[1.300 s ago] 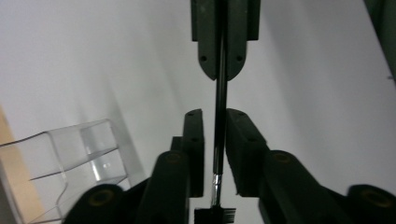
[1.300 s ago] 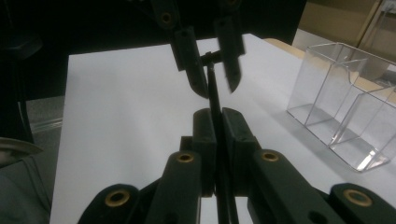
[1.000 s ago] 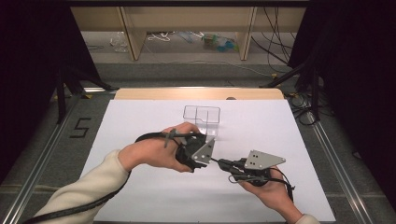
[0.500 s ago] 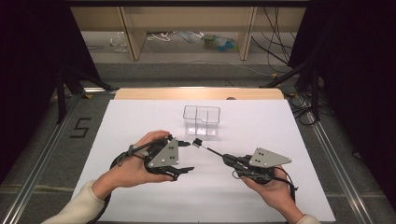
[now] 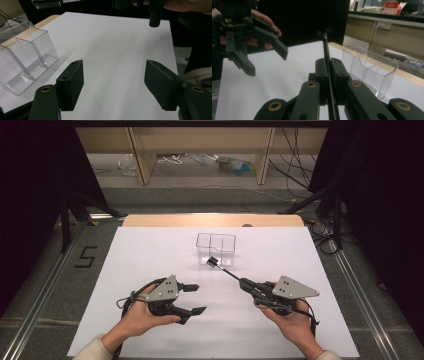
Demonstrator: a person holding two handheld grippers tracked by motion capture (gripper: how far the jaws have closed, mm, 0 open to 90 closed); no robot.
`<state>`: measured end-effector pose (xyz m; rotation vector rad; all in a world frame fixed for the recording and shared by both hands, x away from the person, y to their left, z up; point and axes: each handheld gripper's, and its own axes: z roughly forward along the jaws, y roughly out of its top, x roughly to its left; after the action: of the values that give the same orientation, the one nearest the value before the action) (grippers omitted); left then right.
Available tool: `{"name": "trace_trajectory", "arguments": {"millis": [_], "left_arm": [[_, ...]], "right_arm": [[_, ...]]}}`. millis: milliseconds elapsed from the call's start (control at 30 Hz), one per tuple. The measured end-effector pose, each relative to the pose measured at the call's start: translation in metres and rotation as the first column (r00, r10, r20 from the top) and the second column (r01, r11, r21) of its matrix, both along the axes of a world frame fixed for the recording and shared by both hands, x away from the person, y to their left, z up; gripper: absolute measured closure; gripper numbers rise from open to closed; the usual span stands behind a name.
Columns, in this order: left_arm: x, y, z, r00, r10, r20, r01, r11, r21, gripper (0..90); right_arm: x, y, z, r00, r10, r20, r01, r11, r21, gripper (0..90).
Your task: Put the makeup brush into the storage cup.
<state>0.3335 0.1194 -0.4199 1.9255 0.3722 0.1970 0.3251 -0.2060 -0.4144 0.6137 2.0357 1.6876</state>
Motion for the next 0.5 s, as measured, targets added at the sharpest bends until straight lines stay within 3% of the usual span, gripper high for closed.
{"name": "trace_trajectory", "arguments": {"millis": [33, 67, 100, 167, 267, 500], "left_arm": [[0.002, -0.001, 0.0, 1.0, -0.005, -0.002, 0.005, 0.9999, -0.015, 31.3], [0.002, -0.004, 0.0, 0.9991, 0.008, -0.041, -0.01, 0.9984, -0.056, 31.0], [0.005, -0.006, 0.0, 0.9993, -0.004, -0.038, 0.0, 0.9963, -0.086, 30.7], [0.007, -0.011, 0.0, 0.995, 0.013, -0.1, -0.029, 0.9866, -0.161, 30.7], [0.01, -0.019, -0.001, 0.9876, -0.001, -0.157, -0.043, 0.9598, -0.277, 33.5], [0.014, -0.032, -0.001, 0.9651, -0.013, -0.262, -0.105, 0.8956, -0.432, 37.6]], "right_arm": [[0.0, 0.001, 0.001, 0.9999, 0.005, 0.014, -0.005, 1.0, 0.011, 85.5], [-0.001, 0.002, 0.002, 0.9999, 0.007, 0.014, -0.008, 1.0, 0.018, 85.5], [-0.002, 0.002, 0.004, 0.9999, 0.01, 0.014, -0.01, 1.0, 0.014, 85.5], [-0.003, 0.004, 0.005, 0.9996, 0.02, 0.018, -0.02, 1.0, 0.01, 85.5], [-0.005, 0.011, 0.006, 0.9992, 0.025, 0.031, -0.026, 0.999, 0.029, 85.5], [-0.008, 0.018, 0.006, 0.9982, 0.041, 0.042, -0.042, 0.999, 0.024, 85.5]]}}
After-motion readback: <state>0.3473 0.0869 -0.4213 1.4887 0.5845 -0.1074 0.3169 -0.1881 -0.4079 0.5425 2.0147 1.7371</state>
